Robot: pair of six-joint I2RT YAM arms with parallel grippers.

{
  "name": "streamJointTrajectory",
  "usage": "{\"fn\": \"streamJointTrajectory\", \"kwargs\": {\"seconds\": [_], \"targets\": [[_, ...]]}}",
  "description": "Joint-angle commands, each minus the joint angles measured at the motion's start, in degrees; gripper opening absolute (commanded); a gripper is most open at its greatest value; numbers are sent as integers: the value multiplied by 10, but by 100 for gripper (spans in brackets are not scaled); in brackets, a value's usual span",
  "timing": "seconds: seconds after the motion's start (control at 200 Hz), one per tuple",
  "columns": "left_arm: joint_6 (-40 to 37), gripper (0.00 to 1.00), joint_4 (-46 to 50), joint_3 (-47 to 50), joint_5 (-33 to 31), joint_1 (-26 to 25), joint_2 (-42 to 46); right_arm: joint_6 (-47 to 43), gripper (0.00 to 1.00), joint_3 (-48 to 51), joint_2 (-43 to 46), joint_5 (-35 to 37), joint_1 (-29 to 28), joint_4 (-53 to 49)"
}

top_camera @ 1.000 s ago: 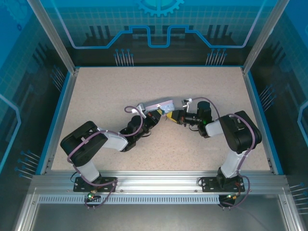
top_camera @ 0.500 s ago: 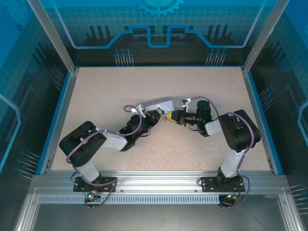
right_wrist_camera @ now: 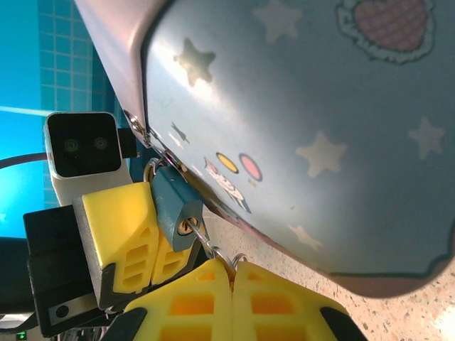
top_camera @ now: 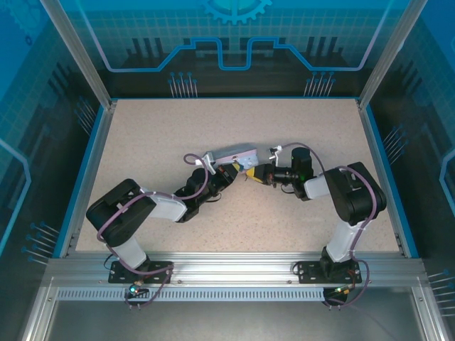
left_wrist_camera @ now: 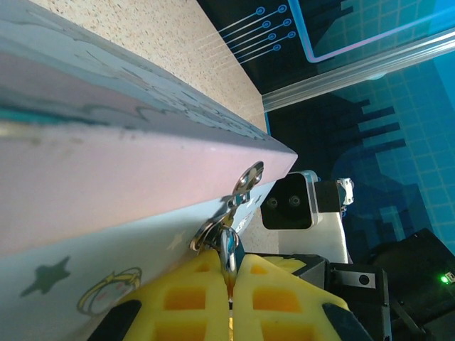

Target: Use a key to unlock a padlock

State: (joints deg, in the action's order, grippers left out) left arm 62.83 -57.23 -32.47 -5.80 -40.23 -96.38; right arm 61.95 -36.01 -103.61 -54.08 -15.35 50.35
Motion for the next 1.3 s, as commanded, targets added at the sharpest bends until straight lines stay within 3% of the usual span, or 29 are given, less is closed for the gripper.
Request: {"fn": "streamJointTrajectory", "kwargs": {"seconds": [0.0, 0.49, 0.82, 1.296], "targets": [[-11, 0, -18, 0, 103, -16, 9, -25, 0, -22, 21, -12, -4, -4], [-13, 0, -11, -3, 113, -14, 0, -56, 0, -29, 39, -23, 15, -55], [-6, 0, -25, -10, 110, -13, -14, -49, 0, -22, 30, -20, -7, -52], [-10, 0, -52, -7, 116, -12, -16, 55, 0, -30, 15, -29, -13, -6]]}}
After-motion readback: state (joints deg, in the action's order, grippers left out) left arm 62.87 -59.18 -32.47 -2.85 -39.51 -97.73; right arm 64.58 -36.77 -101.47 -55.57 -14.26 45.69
